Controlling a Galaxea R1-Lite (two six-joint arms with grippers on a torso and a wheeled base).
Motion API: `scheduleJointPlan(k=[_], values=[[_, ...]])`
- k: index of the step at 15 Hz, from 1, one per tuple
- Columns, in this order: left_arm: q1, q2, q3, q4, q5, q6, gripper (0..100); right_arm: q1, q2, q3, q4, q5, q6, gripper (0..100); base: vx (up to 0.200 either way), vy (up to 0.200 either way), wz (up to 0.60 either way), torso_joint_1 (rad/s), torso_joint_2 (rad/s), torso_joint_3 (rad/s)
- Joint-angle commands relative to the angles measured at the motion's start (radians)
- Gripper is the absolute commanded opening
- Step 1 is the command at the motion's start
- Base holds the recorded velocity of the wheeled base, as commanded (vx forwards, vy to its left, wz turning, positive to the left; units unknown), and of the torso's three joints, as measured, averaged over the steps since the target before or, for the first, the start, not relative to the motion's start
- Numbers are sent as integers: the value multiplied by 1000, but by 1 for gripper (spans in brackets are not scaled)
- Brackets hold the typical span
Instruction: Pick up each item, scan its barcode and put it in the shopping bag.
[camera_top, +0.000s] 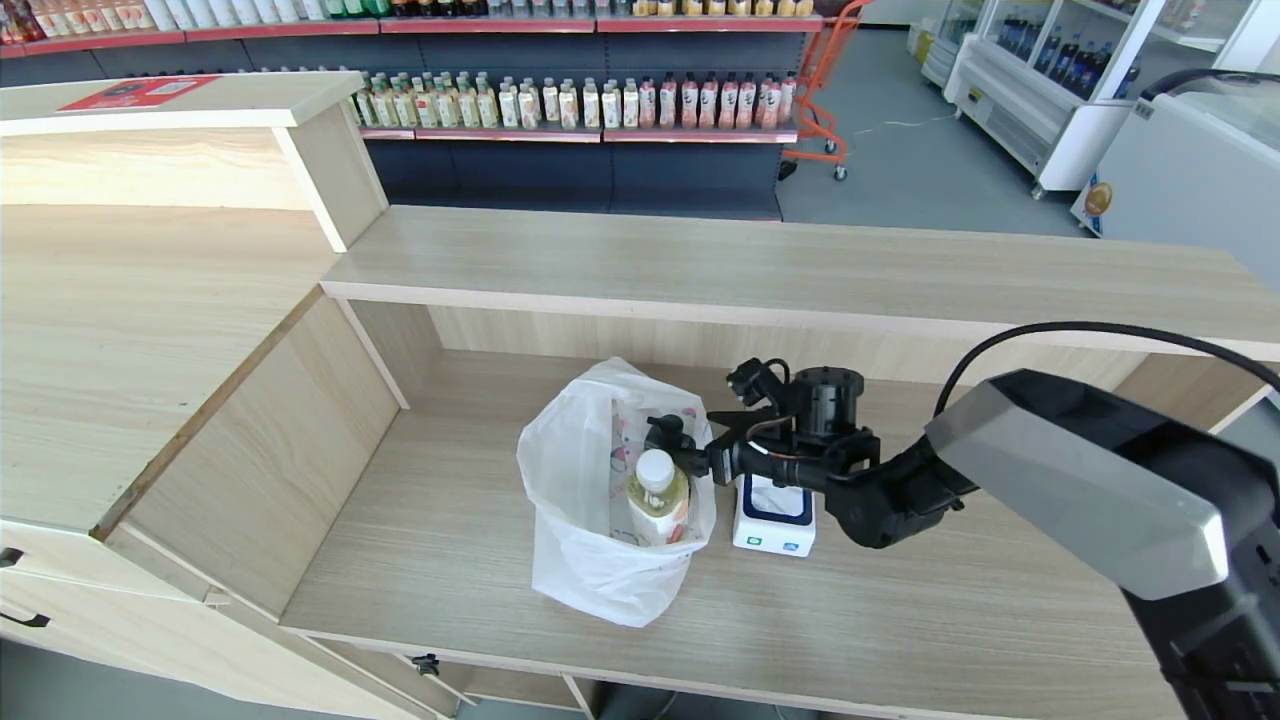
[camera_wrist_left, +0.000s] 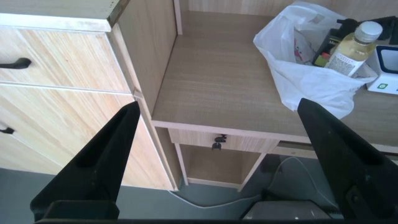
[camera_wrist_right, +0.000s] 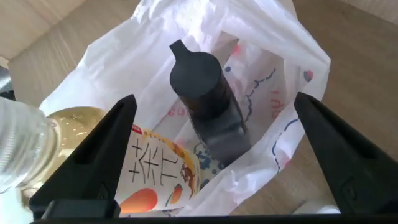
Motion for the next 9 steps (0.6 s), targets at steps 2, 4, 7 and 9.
scheduleJointPlan(k=[2,4,7,9], values=[[0,0,-1,0,0,0,100,-59,-233,204,7,0,185,100,0,0,0,0,0,0],[0,0,0,0,0,0,100,-97,-426,410,40,7,258,100,0,0,0,0,0,0],[0,0,0,0,0,0,100,-180,-800,715,204,22,262,100,0,0,0,0,0,0],[0,0,0,0,0,0,100,-255,-1116,867,310,14,229,100,0,0,0,0,0,0]])
